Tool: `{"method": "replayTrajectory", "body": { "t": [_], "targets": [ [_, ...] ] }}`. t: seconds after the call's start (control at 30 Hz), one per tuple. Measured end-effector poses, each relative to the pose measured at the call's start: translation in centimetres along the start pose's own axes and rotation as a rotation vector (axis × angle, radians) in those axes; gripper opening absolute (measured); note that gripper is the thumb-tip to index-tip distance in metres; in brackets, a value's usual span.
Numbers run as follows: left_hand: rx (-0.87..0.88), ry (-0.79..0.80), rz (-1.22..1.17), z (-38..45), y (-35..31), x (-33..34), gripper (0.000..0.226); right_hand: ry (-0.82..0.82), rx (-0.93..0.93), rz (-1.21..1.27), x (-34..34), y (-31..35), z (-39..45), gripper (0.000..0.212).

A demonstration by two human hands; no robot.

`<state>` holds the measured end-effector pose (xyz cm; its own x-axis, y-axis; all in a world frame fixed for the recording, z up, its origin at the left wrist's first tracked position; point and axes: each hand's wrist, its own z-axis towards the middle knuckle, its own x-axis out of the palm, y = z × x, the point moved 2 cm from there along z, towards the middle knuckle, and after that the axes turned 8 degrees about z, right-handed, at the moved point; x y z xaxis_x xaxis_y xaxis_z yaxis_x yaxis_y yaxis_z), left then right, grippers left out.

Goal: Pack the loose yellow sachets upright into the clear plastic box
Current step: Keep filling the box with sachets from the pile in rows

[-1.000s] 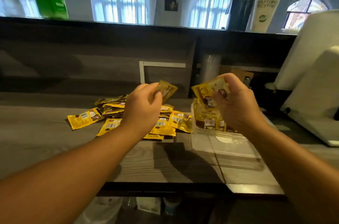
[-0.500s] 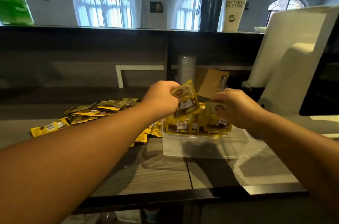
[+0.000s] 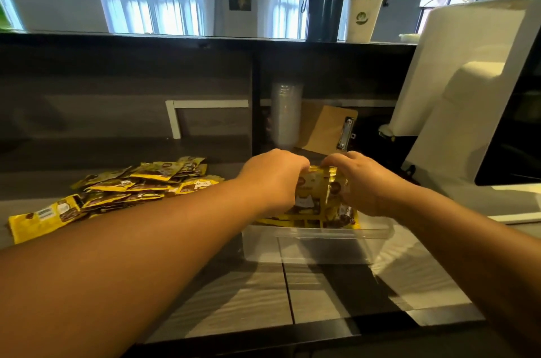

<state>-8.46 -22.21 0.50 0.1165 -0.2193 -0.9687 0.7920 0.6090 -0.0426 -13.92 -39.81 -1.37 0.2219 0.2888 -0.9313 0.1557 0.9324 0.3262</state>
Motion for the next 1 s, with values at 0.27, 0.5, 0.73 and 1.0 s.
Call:
{"method": "replayTrajectory", "body": {
  "t": [0.27,0.5,0.73,1.0],
  "targets": [
    [0.047,-0.078,0.183,1.2,-0.3,1.6,0.069,0.124,0.003,-0.125,0.6,-0.1,0.0,0.106],
    [0.029,0.025,0.367,2.7,0.0,2.6,0.087,0.035,0.007,-0.062,1.1,0.0,0.3,0.094],
    [0.054,0.023,0.351,3.0,0.1,2.7,0.052,0.045,-0.030,-0.224,1.1,0.7,0.0,0.090],
    [0.083,0.067,0.324,2.7,0.4,3.0,0.063,0.027,-0.002,-0.264,1.5,1.1,0.1,0.090]
  ]
}}
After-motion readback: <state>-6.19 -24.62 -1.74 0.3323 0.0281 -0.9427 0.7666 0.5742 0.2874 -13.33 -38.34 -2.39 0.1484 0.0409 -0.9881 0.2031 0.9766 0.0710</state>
